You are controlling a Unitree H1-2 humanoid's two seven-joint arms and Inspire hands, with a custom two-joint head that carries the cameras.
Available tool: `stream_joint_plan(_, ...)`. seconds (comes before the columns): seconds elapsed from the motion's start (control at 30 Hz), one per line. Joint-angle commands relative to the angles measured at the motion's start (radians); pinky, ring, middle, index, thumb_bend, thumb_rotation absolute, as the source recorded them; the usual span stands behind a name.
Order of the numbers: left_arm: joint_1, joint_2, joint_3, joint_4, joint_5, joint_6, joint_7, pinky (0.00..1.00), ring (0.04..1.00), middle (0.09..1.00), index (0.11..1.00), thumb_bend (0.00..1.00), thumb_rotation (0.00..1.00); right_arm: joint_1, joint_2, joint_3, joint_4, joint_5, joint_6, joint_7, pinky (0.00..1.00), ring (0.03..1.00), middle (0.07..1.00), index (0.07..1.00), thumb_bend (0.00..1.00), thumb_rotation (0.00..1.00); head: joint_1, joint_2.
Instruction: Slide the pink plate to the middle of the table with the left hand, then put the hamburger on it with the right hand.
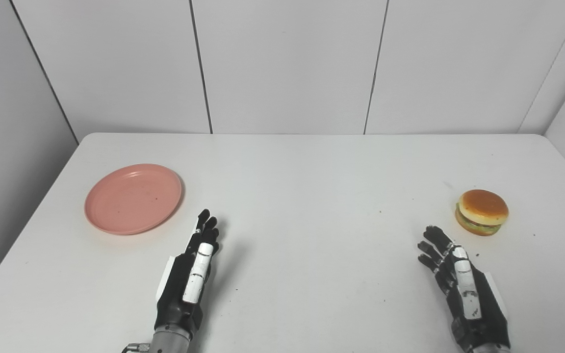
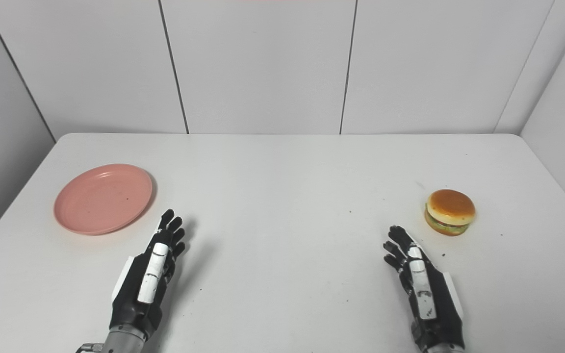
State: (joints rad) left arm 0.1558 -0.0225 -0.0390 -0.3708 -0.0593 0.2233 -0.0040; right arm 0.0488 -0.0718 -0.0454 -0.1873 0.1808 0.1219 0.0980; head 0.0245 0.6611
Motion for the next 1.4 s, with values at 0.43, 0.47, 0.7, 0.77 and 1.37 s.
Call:
stream_joint_plan(0.43, 0.168, 0.013, -0.005, -0.052, -0.001, 0.005, -0.012, 1.00, 0.993, 1.000, 1.000, 0.72, 0.89, -0.003, -0.006, 0.014, 0.003, -0.002, 0.003, 0.014, 0.88, 0.875, 0.903, 0.850, 0.83, 0.95, -0.001, 0.001)
stream_joint_plan(0.47, 0.168, 0.013, -0.006, -0.054, -0.001, 0.008, -0.013, 1.00, 0.993, 1.000, 1.000, 0.71, 0.89, -0.003, -0.007, 0.015, 0.002, -0.004, 0.004, 0.014, 0.88, 0.871, 0.900, 0.847, 0.83, 0.95, -0.001, 0.001)
stream_joint_plan(0.7, 0.166, 0.014, -0.007, -0.055, 0.001, 0.016, -0.014, 1.00, 0.991, 1.000, 1.000, 0.72, 0.89, -0.004, -0.006, 0.015, 0.002, -0.003, 0.010, 0.011, 0.88, 0.864, 0.895, 0.851, 0.83, 0.96, -0.001, 0.001)
stream_joint_plan(0.77, 0.165, 0.015, -0.007, -0.055, 0.002, 0.016, -0.014, 1.00, 0.990, 1.000, 1.000, 0.71, 0.89, -0.004, -0.006, 0.015, 0.001, -0.003, 0.014, 0.010, 0.88, 0.863, 0.894, 0.852, 0.83, 0.96, 0.000, 0.001)
stream_joint_plan(1.37, 0.165, 0.016, -0.005, -0.061, 0.002, 0.031, -0.025, 1.00, 0.988, 0.999, 1.000, 0.71, 0.89, -0.004, -0.007, 0.019, -0.003, -0.006, 0.019, 0.011, 0.87, 0.861, 0.891, 0.844, 0.84, 0.96, -0.001, 0.003)
